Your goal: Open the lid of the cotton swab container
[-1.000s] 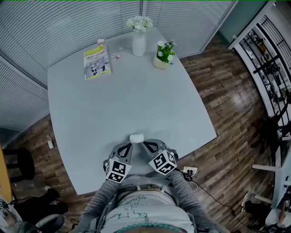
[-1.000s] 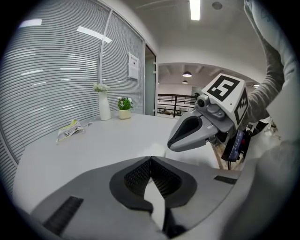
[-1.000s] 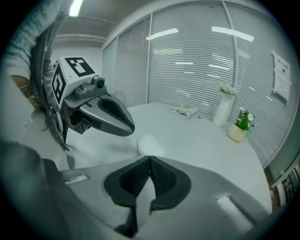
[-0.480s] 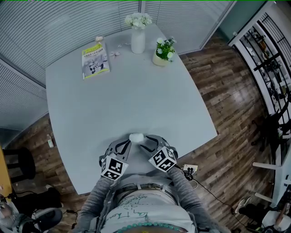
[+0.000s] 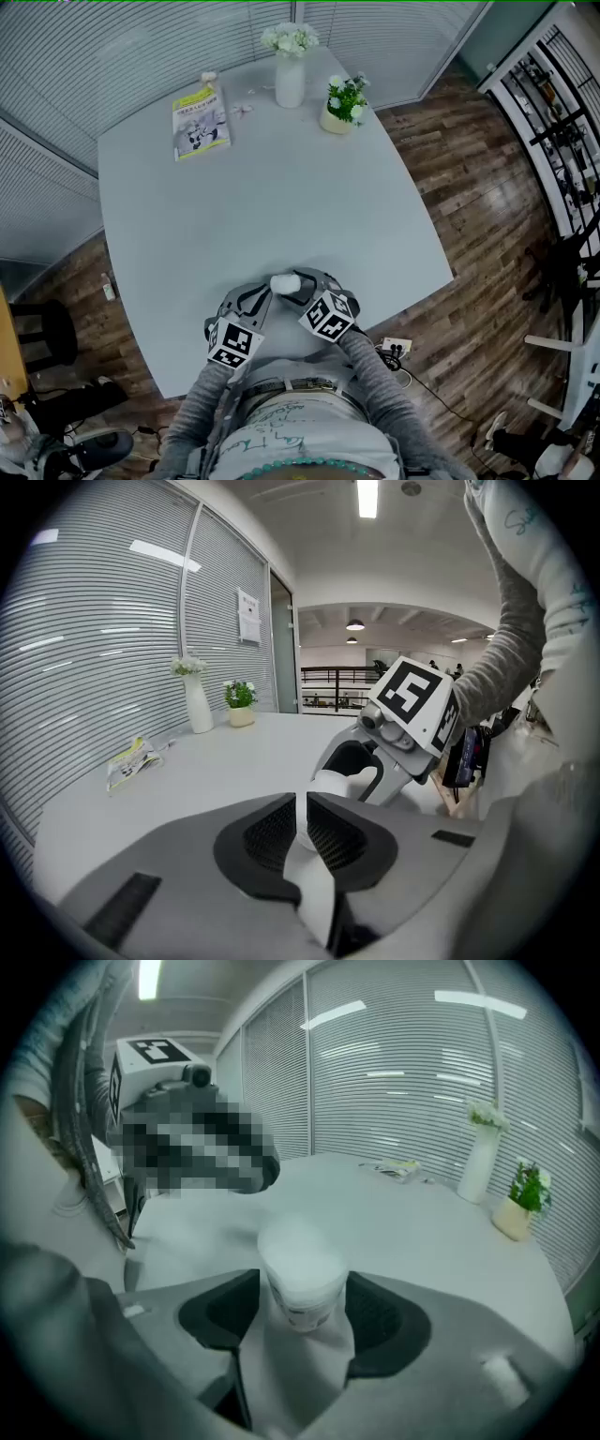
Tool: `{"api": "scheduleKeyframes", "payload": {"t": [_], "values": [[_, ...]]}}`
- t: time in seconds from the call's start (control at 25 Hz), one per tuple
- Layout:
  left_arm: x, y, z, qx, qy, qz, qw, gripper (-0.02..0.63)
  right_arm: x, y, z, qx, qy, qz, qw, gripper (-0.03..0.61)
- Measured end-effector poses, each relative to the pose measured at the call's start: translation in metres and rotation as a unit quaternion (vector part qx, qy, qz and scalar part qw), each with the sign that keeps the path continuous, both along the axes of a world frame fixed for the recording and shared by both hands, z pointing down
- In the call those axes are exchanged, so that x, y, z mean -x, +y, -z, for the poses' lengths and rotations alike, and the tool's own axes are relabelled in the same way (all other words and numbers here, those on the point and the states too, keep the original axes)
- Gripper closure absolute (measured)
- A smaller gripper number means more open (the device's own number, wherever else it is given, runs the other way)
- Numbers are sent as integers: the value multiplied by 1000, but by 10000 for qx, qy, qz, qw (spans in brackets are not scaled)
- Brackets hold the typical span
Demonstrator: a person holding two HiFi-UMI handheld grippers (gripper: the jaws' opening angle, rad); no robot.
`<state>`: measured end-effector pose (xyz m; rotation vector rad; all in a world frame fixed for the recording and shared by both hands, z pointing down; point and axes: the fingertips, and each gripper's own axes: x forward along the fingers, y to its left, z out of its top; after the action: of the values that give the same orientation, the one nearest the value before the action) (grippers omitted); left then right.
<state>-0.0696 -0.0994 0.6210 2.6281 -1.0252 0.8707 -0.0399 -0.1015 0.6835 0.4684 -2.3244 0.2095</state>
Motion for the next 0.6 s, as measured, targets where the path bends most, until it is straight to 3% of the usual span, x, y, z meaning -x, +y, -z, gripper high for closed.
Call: {"api": "scheduleKeyframes", "payload": {"t": [0.28,0.6], "values": [[0,1,-3,60,-7,-108,9999,580,0,-2,-12,-125,112,154,9997,325],[-8,7,-7,32,-389,-898,9952,532,0,2,-10,-177,55,503,9986,331]]}}
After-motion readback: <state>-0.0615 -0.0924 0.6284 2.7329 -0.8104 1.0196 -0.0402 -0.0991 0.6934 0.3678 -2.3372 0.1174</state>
